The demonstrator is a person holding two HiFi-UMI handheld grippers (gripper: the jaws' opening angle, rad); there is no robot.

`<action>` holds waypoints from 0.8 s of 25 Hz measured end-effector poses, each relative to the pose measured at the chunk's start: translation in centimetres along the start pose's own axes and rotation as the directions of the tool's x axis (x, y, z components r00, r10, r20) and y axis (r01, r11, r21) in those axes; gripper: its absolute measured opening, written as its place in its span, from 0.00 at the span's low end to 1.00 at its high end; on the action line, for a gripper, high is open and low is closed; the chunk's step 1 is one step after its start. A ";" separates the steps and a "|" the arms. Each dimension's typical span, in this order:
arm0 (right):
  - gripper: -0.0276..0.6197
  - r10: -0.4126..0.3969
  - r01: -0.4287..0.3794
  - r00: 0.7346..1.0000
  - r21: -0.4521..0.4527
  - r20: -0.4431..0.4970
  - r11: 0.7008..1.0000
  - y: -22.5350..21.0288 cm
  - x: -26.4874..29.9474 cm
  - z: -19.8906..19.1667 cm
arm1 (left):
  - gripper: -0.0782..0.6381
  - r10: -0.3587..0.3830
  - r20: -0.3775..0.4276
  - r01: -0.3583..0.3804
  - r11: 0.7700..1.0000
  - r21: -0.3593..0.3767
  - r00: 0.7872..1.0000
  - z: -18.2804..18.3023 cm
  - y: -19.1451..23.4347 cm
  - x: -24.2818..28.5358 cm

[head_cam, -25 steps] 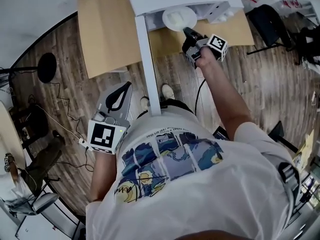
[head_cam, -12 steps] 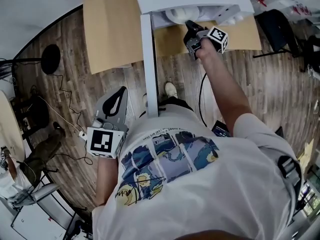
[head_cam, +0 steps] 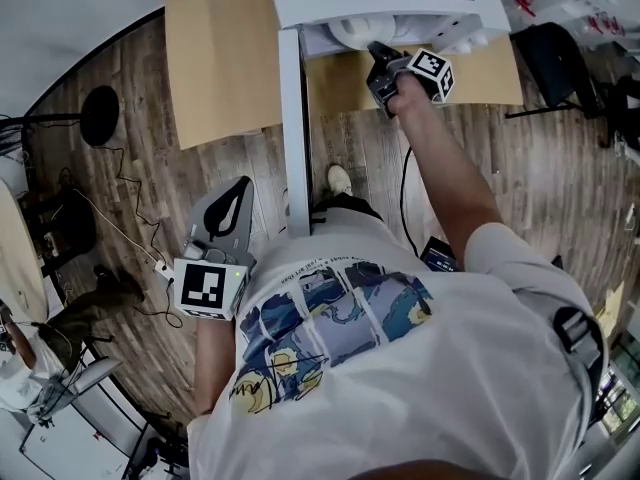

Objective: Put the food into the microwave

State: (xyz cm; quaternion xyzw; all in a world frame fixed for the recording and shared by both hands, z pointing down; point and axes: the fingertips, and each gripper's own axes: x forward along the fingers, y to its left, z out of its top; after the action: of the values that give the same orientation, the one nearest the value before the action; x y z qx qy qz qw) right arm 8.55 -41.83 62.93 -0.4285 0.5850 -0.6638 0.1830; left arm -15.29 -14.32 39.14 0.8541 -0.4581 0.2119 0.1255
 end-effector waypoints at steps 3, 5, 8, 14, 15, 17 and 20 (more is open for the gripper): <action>0.10 -0.002 0.002 1.000 -0.003 0.006 1.000 -0.1 0.2 0.0 | 0.12 0.004 0.003 -0.004 1.000 -0.007 1.000 0.0 0.1 0.1; 0.11 -0.009 0.010 1.000 -0.005 0.009 1.000 -0.1 0.3 0.1 | 0.12 0.002 -0.003 -0.002 1.000 0.000 1.000 -0.2 0.2 0.1; 0.15 -0.016 0.016 1.000 -0.005 0.011 1.000 -0.3 0.5 0.2 | 0.12 0.001 -0.006 -0.001 1.000 -0.001 1.000 -0.3 0.4 0.2; 0.27 0.008 -0.008 1.000 -0.015 0.003 1.000 0.1 0.4 -0.3 | 0.12 -0.010 -0.002 0.010 1.000 -0.001 1.000 -0.2 0.6 0.3; 0.28 0.011 -0.011 1.000 -0.016 0.004 1.000 0.2 0.3 -0.3 | 0.12 -0.014 0.004 0.014 1.000 -0.005 1.000 0.0 0.6 0.4; 0.29 0.015 -0.015 1.000 -0.019 0.006 1.000 0.2 -0.1 -0.4 | 0.12 -0.025 0.011 0.025 1.000 -0.001 1.000 0.2 0.5 0.5; 0.30 0.018 -0.018 1.000 -0.021 0.013 1.000 0.2 -1.1 -0.6 | 0.12 -0.043 0.019 0.042 0.999 0.009 0.999 0.4 0.2 0.5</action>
State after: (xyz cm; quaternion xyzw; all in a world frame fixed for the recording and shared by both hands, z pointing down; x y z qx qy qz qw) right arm 8.72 -40.69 62.42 -0.4296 0.5943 -0.6532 0.1884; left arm -15.13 -14.98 39.03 0.8662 -0.4401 0.2030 0.1218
